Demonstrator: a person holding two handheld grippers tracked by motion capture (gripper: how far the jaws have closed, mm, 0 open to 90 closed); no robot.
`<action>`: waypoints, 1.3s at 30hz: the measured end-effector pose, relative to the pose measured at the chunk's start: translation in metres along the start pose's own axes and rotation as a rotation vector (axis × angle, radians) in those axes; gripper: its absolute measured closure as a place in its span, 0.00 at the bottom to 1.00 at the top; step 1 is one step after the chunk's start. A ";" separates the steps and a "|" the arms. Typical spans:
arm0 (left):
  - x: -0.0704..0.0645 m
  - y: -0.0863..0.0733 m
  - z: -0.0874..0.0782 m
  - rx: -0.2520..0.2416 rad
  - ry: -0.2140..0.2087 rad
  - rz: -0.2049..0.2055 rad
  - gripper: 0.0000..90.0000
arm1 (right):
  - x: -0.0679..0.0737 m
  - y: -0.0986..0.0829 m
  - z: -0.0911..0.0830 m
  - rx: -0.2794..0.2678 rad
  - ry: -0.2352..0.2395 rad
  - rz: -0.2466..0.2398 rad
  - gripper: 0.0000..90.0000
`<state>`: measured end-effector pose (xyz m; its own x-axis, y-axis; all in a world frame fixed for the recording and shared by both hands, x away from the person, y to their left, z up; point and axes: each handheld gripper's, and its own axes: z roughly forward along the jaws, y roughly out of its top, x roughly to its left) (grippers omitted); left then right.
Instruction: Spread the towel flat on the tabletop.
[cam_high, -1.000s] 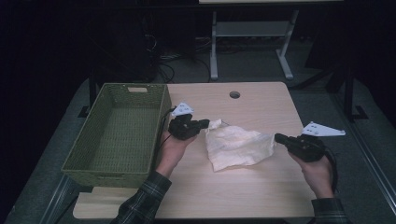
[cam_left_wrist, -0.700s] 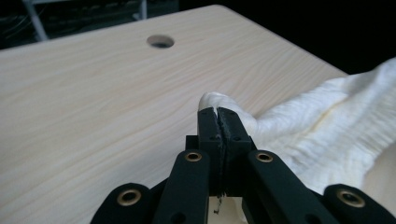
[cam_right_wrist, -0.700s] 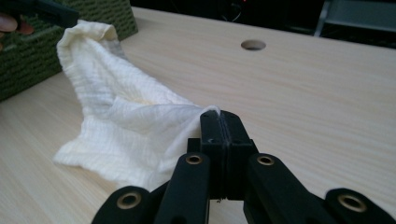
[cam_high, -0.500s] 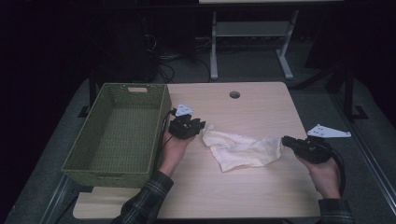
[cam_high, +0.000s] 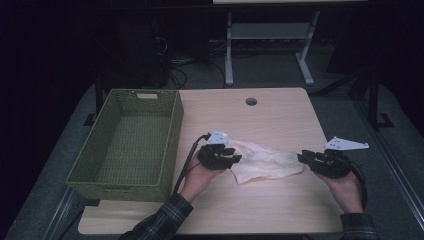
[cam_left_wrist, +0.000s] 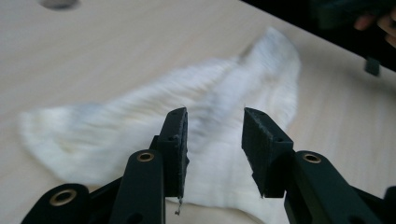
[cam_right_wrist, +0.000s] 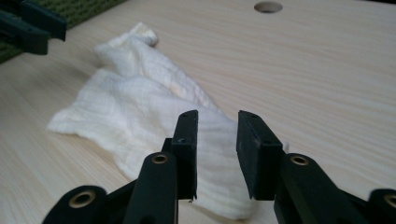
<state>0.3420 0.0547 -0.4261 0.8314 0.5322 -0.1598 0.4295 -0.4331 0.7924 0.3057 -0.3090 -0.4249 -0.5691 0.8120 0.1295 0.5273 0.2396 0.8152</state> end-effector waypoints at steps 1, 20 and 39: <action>-0.003 -0.003 0.003 0.008 -0.014 -0.003 0.66 | 0.000 -0.002 0.002 0.015 0.002 -0.002 0.77; -0.025 -0.027 0.040 0.148 -0.043 0.107 0.84 | -0.019 -0.026 0.024 0.141 -0.054 0.038 0.74; -0.001 -0.002 0.017 0.090 -0.171 0.037 0.98 | -0.021 -0.027 0.021 0.129 -0.060 0.048 0.74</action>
<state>0.3459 0.0424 -0.4369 0.8917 0.3867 -0.2354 0.4211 -0.5175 0.7450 0.3172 -0.3214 -0.4617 -0.5047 0.8536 0.1294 0.6316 0.2629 0.7293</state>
